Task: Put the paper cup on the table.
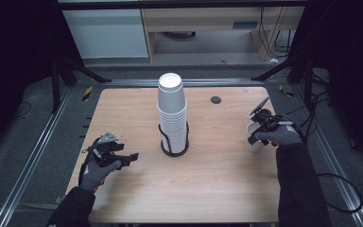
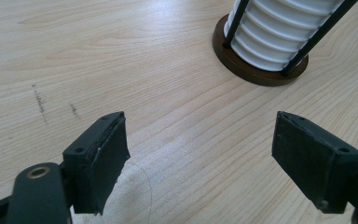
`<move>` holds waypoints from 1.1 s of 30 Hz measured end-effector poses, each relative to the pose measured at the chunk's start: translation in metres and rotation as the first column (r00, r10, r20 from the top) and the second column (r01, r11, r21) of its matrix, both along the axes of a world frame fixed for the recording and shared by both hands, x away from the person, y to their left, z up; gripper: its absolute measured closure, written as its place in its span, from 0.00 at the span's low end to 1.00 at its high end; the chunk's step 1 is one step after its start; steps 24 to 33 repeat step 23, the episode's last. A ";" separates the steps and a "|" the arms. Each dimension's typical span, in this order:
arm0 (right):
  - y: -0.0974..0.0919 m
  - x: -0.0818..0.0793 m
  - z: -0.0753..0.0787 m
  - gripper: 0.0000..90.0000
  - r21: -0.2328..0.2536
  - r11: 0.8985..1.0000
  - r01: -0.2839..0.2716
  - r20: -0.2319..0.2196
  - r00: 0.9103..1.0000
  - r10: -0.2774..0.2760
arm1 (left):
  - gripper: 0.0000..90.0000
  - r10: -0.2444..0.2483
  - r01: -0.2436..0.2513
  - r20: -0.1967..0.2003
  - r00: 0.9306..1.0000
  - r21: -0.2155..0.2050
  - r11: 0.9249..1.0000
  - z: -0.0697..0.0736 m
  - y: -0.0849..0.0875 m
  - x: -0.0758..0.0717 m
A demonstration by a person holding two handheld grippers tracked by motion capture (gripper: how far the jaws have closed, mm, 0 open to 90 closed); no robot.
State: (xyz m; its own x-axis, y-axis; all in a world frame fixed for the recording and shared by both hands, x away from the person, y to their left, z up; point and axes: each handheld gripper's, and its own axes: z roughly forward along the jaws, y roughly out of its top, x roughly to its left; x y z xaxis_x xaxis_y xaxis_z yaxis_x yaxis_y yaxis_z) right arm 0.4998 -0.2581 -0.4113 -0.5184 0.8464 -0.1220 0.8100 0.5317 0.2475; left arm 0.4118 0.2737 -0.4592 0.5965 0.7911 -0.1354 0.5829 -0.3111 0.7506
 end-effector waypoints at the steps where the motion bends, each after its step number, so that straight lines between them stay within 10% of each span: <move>1: 0.000 0.000 0.001 0.01 0.003 1.000 0.000 0.005 1.000 0.000 | 0.19 0.000 0.000 0.001 1.000 -0.001 1.000 0.000 0.000 0.000; 15: -0.005 -0.020 0.022 0.01 0.119 0.993 0.014 0.158 0.987 -0.033 | 0.19 0.003 -0.003 0.005 1.000 -0.004 1.000 0.001 0.000 -0.001; 23: -0.012 -0.051 0.041 0.00 0.222 0.975 0.007 0.370 0.925 -0.091 | 0.19 0.007 -0.007 0.014 1.000 -0.001 1.000 0.003 0.001 -0.001; 33: -0.012 -0.051 0.041 0.00 0.222 0.975 0.007 0.370 0.925 -0.091 | 0.19 0.007 -0.007 0.014 1.000 -0.001 1.000 0.003 0.001 -0.001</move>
